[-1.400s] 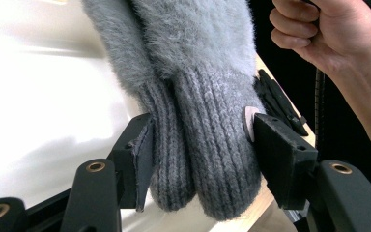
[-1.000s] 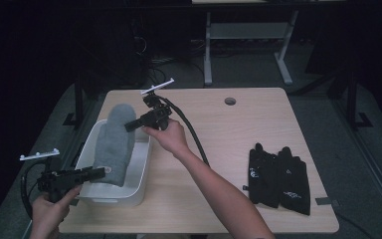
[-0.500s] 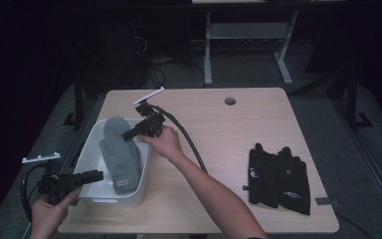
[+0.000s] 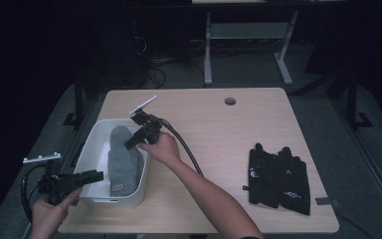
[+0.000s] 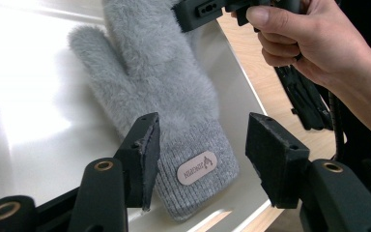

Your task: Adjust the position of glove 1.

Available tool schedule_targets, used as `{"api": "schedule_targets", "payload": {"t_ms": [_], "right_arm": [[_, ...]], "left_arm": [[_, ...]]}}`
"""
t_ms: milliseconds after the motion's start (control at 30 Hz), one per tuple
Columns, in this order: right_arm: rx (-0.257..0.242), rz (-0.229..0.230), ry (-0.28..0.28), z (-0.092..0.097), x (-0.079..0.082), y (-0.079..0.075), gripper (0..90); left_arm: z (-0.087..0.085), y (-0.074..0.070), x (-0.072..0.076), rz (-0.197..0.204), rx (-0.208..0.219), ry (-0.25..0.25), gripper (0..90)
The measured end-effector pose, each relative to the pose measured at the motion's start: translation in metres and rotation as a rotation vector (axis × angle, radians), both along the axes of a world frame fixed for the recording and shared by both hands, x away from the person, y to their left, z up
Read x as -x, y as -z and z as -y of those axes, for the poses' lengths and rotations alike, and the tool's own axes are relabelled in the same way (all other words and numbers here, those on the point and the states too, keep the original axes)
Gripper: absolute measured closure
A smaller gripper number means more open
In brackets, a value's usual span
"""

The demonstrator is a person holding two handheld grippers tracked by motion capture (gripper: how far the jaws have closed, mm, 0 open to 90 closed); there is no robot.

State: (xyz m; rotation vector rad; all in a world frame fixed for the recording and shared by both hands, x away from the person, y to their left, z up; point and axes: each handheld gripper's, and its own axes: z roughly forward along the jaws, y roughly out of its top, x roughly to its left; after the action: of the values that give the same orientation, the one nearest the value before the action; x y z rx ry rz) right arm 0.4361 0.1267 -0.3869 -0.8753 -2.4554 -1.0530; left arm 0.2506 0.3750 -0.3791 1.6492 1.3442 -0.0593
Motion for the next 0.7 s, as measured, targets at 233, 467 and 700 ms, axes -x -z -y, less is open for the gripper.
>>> {"api": "schedule_targets", "payload": {"t_ms": [233,467,700], "right_arm": [[0.042,0.046,0.067,0.008,-0.003,-0.005,56.8],[0.022,0.051,0.081,0.022,-0.007,-0.015,53.9],[-0.009,0.052,0.085,0.039,-0.005,-0.022,52.5]], "left_arm": [[0.001,-0.001,-0.002,0.001,-0.006,-0.004,42.2],[0.005,-0.005,-0.004,0.010,-0.023,0.002,40.8],[0.011,-0.008,-0.007,0.013,-0.023,0.011,39.8]]}}
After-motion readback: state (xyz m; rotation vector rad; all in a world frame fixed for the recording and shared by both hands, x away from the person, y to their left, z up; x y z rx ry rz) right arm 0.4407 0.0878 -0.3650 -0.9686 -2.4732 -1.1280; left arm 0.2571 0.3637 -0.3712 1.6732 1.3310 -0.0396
